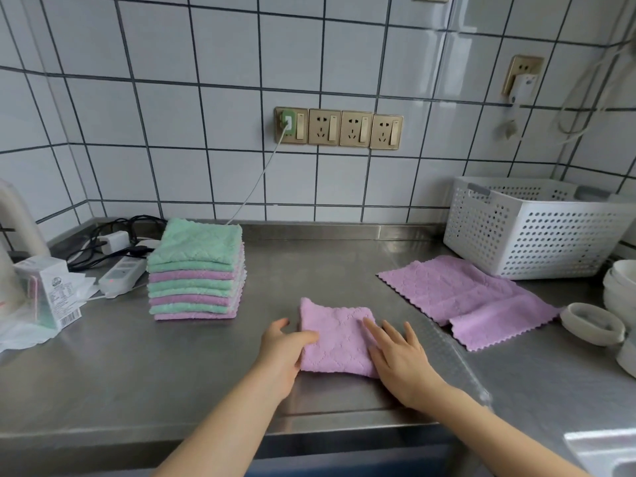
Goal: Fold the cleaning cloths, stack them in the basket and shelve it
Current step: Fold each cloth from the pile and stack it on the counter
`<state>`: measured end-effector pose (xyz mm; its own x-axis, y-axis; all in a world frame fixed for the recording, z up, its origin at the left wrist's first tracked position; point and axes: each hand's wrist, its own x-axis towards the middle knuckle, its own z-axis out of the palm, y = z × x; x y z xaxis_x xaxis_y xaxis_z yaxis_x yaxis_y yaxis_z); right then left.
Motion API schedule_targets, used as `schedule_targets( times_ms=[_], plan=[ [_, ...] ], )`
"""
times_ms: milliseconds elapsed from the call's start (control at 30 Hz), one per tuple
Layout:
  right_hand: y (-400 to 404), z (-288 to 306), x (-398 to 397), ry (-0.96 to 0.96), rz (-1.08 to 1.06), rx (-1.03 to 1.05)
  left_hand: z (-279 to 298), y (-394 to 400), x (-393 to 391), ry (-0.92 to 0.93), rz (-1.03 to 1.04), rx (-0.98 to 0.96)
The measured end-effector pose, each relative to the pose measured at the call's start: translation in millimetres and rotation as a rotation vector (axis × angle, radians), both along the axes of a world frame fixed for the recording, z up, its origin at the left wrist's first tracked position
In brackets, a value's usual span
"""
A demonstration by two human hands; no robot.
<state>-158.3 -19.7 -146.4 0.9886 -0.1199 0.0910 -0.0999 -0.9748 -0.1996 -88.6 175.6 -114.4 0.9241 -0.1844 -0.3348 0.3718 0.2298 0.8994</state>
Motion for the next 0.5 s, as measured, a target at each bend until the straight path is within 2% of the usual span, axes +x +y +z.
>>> schedule_targets(
  times_ms=[67, 167, 233, 367, 500],
  plan=[
    [8, 7, 0, -0.077, -0.019, 0.197, 7, 6, 0, -0.045, -0.023, -0.023],
    [27, 30, 10, -0.144, -0.012, 0.735, 33, 25, 10, -0.199, -0.047, -0.102],
    [47, 50, 23, -0.218, 0.060, 0.921, 55, 44, 24, -0.302, -0.045, -0.136],
    [96, 98, 73, -0.424, 0.203, 0.938, 99, 93, 71, -0.535, 0.079, 0.003],
    [148, 135, 144, -0.505, 0.258, 0.915, 132, 143, 125, -0.737, 0.224, 0.234]
  ],
)
